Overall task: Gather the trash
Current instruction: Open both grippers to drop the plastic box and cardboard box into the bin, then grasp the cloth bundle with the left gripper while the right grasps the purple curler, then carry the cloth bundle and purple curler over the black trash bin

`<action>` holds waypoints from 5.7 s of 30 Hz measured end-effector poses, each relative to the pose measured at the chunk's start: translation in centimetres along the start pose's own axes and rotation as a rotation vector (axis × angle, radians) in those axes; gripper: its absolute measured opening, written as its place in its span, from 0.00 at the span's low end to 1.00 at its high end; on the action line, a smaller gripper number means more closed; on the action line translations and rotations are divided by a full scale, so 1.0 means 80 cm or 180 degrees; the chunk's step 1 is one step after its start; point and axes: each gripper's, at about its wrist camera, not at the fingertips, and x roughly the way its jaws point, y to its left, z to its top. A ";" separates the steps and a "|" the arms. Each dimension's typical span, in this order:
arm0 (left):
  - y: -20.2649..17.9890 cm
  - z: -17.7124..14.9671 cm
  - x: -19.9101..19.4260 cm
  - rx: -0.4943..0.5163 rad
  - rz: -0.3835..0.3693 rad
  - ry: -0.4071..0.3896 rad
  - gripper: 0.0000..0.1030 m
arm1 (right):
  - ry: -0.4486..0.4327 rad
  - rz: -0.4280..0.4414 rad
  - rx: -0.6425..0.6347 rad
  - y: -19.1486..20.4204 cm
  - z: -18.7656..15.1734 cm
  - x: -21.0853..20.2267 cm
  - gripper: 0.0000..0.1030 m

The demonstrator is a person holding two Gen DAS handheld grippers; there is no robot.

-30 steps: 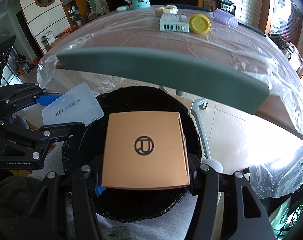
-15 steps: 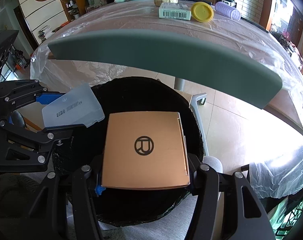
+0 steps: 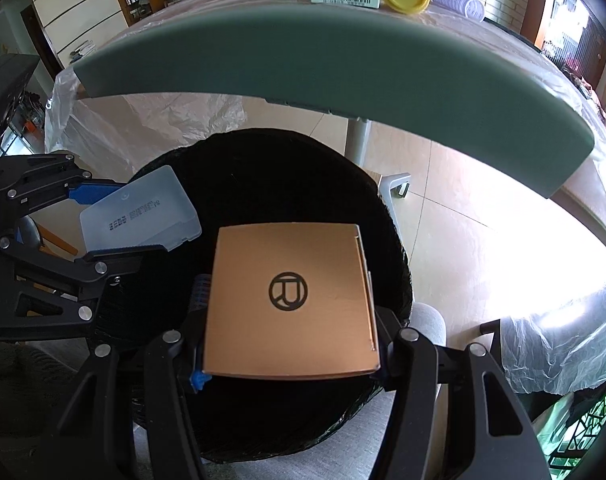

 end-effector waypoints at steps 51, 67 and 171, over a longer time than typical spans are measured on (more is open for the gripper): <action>0.129 0.221 -0.106 -0.0543 -0.0130 -0.1072 0.99 | -0.1493 -0.0731 0.0328 -0.166 0.229 -0.143 0.96; 0.166 0.323 0.022 -0.0638 -0.0214 -0.0438 0.82 | -0.0701 -0.0754 0.0451 -0.238 0.358 0.009 0.91; 0.039 0.082 -0.127 -0.0153 -0.0292 -0.0842 0.50 | -0.0847 0.0385 -0.0062 -0.037 0.056 -0.154 0.42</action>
